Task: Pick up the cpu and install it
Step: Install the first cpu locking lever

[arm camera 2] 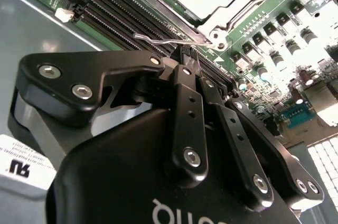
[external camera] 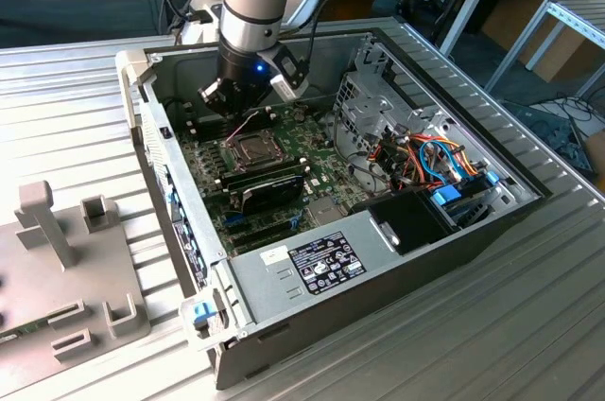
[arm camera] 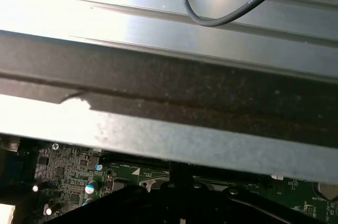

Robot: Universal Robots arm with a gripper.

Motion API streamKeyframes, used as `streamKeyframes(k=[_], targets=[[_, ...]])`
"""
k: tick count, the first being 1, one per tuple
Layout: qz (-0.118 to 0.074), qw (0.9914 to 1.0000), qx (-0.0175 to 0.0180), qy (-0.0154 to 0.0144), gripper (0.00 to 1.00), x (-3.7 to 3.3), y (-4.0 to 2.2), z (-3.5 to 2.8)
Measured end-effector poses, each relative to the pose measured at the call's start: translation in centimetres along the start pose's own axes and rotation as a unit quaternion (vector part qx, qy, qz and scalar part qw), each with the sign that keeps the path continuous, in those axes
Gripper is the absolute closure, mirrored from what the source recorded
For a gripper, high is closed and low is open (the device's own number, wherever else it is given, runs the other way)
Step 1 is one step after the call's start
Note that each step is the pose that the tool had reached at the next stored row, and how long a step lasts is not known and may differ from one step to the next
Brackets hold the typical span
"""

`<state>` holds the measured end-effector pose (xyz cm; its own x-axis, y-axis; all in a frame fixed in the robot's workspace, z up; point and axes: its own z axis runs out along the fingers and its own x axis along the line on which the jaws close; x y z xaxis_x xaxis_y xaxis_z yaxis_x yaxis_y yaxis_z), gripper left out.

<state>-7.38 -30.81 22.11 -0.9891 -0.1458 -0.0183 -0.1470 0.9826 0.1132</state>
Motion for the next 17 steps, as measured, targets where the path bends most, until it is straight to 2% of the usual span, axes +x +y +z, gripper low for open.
streamKeyframes(k=[8, 12, 17], targets=[[-0.001, 0.99999, 0.0001, -0.0052, 0.89, 0.85, 0.13, 0.0], [0.0, 0.99998, 0.0006, -0.0059, 0.89, 0.85, 0.18, -0.44], [0.002, 0.99997, 0.0042, -0.0056, 0.89, 0.52, 0.13, -0.48]])
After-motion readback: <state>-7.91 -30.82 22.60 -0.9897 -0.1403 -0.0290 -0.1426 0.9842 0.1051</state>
